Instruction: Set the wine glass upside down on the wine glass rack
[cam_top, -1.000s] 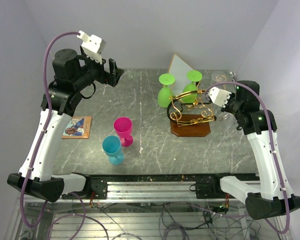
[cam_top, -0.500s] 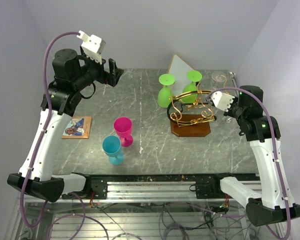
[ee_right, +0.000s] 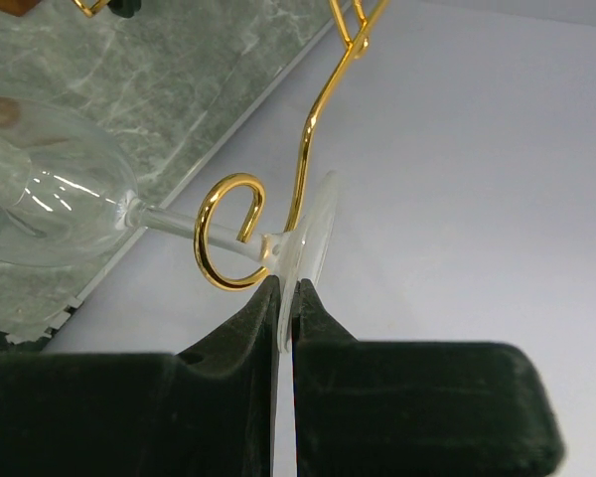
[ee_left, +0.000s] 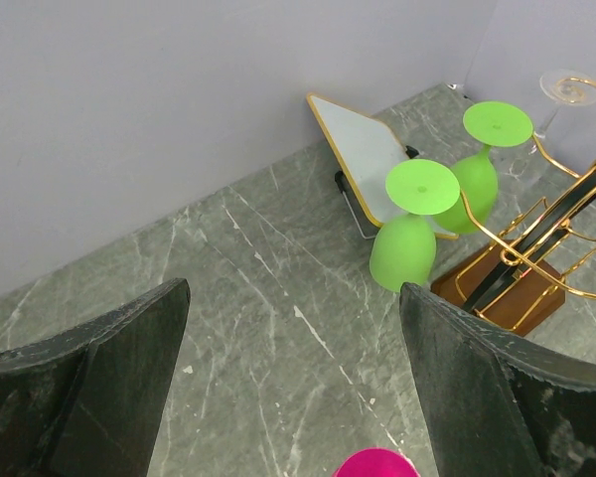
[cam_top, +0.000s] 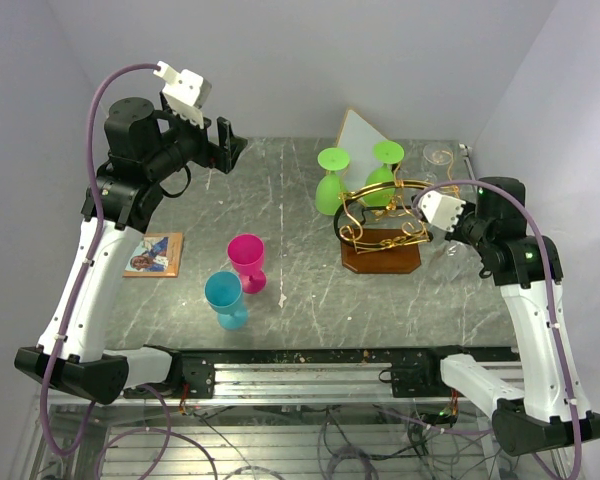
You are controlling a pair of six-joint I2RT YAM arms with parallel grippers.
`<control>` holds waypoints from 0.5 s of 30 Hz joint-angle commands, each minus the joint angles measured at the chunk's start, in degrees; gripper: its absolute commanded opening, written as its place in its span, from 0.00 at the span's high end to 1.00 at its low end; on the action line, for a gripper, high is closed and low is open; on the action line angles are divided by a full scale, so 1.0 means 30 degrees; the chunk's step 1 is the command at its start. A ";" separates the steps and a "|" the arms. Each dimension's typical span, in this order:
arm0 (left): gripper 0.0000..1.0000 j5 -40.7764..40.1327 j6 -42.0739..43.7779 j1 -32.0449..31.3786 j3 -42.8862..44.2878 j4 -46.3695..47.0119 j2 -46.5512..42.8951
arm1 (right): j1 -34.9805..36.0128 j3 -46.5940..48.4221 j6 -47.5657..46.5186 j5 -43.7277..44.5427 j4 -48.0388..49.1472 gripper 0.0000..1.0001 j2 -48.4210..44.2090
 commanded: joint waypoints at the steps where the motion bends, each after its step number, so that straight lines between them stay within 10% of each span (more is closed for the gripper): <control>1: 0.03 0.0150 0.0330 0.0225 0.0108 0.0309 -0.0030 | 0.0047 0.0726 0.0216 -0.1155 -0.0139 1.00 -0.0220; 15: 0.03 0.0132 0.0442 0.0247 0.0196 0.0224 0.0028 | 0.0047 0.1536 0.0242 -0.2225 -0.0522 1.00 0.0052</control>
